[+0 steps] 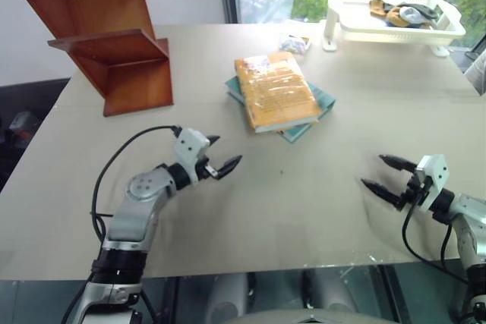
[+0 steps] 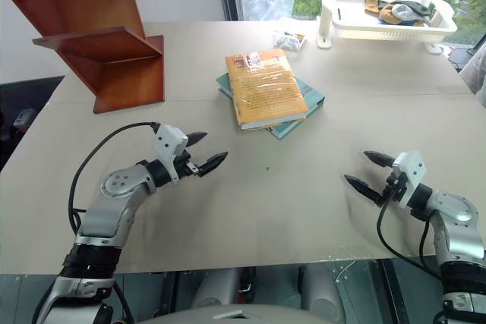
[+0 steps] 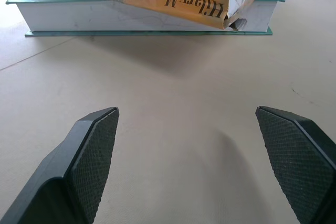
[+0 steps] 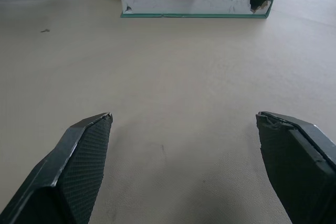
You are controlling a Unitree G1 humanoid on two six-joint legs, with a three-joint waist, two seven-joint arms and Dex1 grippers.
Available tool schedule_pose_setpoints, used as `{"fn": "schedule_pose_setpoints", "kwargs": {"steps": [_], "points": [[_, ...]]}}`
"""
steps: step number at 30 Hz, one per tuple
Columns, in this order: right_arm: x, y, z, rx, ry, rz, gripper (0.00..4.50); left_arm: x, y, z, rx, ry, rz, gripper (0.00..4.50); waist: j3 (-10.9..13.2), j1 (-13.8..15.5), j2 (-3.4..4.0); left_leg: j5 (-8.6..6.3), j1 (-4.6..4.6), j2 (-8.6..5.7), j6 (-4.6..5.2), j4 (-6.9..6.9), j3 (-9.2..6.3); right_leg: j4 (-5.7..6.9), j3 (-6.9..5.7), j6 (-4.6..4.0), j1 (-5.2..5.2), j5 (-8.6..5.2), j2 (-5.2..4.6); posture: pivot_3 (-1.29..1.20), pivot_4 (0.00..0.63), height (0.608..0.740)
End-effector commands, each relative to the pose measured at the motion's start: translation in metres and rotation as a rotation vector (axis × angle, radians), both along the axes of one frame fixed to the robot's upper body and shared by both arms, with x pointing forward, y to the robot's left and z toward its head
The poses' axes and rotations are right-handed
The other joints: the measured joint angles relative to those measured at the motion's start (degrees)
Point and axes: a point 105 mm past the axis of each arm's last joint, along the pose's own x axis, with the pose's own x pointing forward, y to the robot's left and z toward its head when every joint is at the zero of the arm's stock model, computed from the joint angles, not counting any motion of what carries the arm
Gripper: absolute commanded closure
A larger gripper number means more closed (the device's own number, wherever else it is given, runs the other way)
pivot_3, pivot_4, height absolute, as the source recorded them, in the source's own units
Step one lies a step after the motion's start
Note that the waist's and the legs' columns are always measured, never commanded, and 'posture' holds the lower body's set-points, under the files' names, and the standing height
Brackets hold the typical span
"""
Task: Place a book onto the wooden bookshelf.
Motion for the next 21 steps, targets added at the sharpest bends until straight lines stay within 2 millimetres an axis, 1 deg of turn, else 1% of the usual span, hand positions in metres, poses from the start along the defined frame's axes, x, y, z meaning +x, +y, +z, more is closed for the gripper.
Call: {"fn": "schedule_pose_setpoints", "kwargs": {"steps": [1,6,9,11,14,18,21], "points": [[0.001,-0.004,0.011,0.004,-0.046,-0.004,0.00,-0.001,0.002,0.013,-0.005,-0.043,-0.002,0.10,0.0,0.0,0.00,0.00,0.00,0.00,0.00,0.00,0.00,0.00,0.00,0.00,0.00,0.00,0.00,0.00,0.150,0.740],[0.006,-0.003,0.013,0.020,-0.050,-0.016,0.00,-0.004,0.000,0.017,-0.010,-0.068,-0.025,0.10,0.0,0.0,0.00,0.00,0.00,0.00,0.00,0.00,0.00,0.00,0.00,0.00,0.00,0.00,0.00,0.00,0.150,0.740],[0.018,-0.005,0.021,0.036,-0.073,-0.068,0.00,-0.010,-0.002,0.021,-0.018,-0.055,-0.072,0.10,0.0,-0.4,-0.01,0.00,0.00,0.00,0.00,0.00,0.00,0.00,0.01,0.00,0.00,0.00,0.00,0.00,0.150,0.740],[0.032,-0.004,0.032,0.080,-0.084,-0.104,0.00,-0.012,0.002,0.034,-0.043,-0.060,-0.105,0.10,0.0,-0.7,-0.01,0.00,0.00,0.02,0.00,0.00,-0.01,0.02,0.00,0.00,0.00,0.00,0.00,0.00,0.150,0.740],[0.052,0.002,0.043,0.082,-0.092,-0.119,0.00,-0.014,0.008,0.054,-0.057,-0.066,-0.145,0.10,0.0,-1.2,-0.01,0.01,0.01,0.03,-0.01,0.00,-0.01,0.10,0.01,0.00,-0.03,0.00,0.00,0.00,0.150,0.740],[0.082,0.017,0.065,0.113,-0.132,-0.119,0.00,-0.021,0.017,0.073,-0.022,-0.055,-0.218,0.10,0.1,-1.4,0.01,0.01,0.02,0.01,-0.02,0.00,0.02,0.14,0.03,-0.01,-0.07,0.00,0.01,0.00,0.150,0.740],[0.108,0.029,0.075,0.108,-0.128,-0.159,0.00,-0.028,0.027,0.086,0.012,-0.037,-0.249,0.10,0.1,-1.5,-0.04,0.02,0.01,0.02,-0.03,-0.02,0.03,0.12,0.02,-0.01,-0.10,-0.01,0.01,0.00,0.150,0.740]]}}
